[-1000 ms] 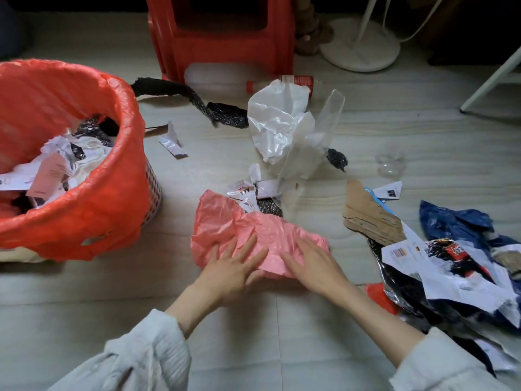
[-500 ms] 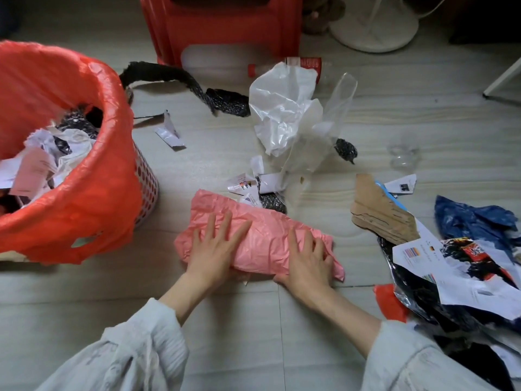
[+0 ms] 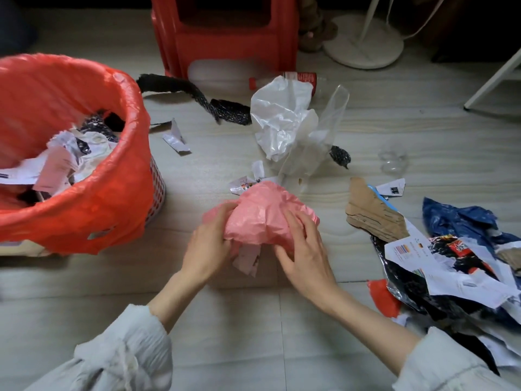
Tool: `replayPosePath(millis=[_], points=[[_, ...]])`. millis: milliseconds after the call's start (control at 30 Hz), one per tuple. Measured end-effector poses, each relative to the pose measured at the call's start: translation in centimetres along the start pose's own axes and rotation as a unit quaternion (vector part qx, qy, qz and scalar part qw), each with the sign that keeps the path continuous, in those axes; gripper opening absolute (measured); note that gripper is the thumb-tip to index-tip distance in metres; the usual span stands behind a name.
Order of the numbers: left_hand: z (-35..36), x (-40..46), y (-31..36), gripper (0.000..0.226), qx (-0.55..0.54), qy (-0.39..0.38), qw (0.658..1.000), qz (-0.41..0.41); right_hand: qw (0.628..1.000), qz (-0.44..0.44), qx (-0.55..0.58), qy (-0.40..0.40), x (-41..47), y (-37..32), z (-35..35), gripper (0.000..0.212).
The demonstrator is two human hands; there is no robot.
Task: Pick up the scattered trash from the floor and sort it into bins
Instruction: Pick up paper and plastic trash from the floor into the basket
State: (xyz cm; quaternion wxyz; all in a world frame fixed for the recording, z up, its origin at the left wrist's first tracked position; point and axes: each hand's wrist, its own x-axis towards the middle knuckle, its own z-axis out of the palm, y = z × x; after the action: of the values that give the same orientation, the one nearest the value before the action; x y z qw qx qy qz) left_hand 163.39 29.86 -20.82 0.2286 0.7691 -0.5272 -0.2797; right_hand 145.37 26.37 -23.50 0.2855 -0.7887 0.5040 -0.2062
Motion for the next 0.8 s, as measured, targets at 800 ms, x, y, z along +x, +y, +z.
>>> replayPosePath(millis=[800], points=[[-4.6, -2.6, 2.5, 0.096, 0.183, 0.04, 0.963, 0.195, 0.988, 0.012, -0.024, -0.155, 1.8, -3.6, -5.0, 0.046]])
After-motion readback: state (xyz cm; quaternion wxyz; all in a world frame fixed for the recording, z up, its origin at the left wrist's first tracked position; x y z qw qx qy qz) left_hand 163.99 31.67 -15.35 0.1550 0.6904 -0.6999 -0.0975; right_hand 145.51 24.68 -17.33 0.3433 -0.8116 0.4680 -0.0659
